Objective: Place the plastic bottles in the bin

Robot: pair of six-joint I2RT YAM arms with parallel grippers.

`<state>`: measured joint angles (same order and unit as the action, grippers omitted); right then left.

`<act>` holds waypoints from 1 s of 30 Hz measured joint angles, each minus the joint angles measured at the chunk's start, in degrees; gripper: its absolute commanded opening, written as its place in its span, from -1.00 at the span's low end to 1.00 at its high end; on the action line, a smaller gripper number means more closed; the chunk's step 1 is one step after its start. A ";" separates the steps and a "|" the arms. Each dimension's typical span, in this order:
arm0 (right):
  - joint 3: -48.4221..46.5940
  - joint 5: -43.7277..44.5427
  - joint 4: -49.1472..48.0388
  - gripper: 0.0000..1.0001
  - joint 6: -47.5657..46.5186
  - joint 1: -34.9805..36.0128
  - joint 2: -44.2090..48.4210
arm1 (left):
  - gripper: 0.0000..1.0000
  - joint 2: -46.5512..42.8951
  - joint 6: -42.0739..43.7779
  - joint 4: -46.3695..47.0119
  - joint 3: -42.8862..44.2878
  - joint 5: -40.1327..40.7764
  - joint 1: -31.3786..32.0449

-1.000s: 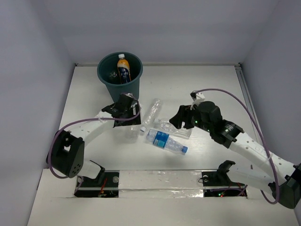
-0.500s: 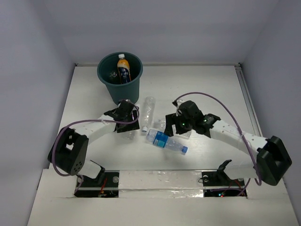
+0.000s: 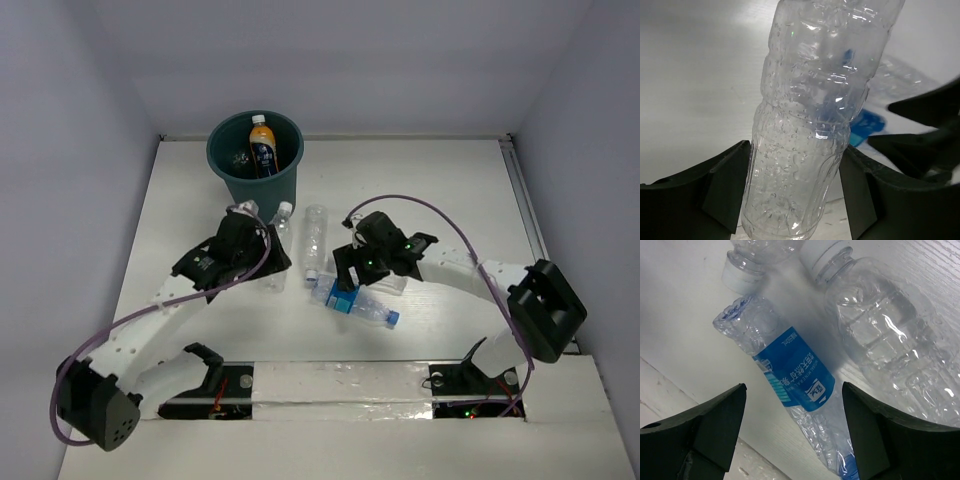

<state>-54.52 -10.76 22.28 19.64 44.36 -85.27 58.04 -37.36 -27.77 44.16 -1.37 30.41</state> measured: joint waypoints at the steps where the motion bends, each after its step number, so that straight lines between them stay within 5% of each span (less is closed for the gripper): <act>1: -0.31 0.02 0.00 0.66 -0.22 0.00 -0.81 | -0.37 -0.98 -0.04 -1.22 2.19 -0.11 0.00; 10: -1.68 0.04 -0.48 0.57 -1.36 0.81 -6.75 | -0.38 5.55 2.25 -4.26 34.64 1.60 -1.03; 16: 0.70 -1.14 -3.10 0.11 -0.39 1.38 -7.02 | -0.37 18.12 6.32 -0.28 49.05 3.30 -7.78; 24: 2.97 -3.54 -6.03 -0.62 1.36 1.79 -6.58 | -0.37 31.04 9.53 5.86 52.11 4.87 -16.00; 30: 3.69 -4.31 -6.86 -0.77 2.16 1.86 -5.31 | -0.18 34.71 11.28 11.72 50.49 7.04 -18.60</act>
<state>-50.83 -15.07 15.42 21.80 46.22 -90.59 92.75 -26.09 -16.05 94.65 5.67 11.81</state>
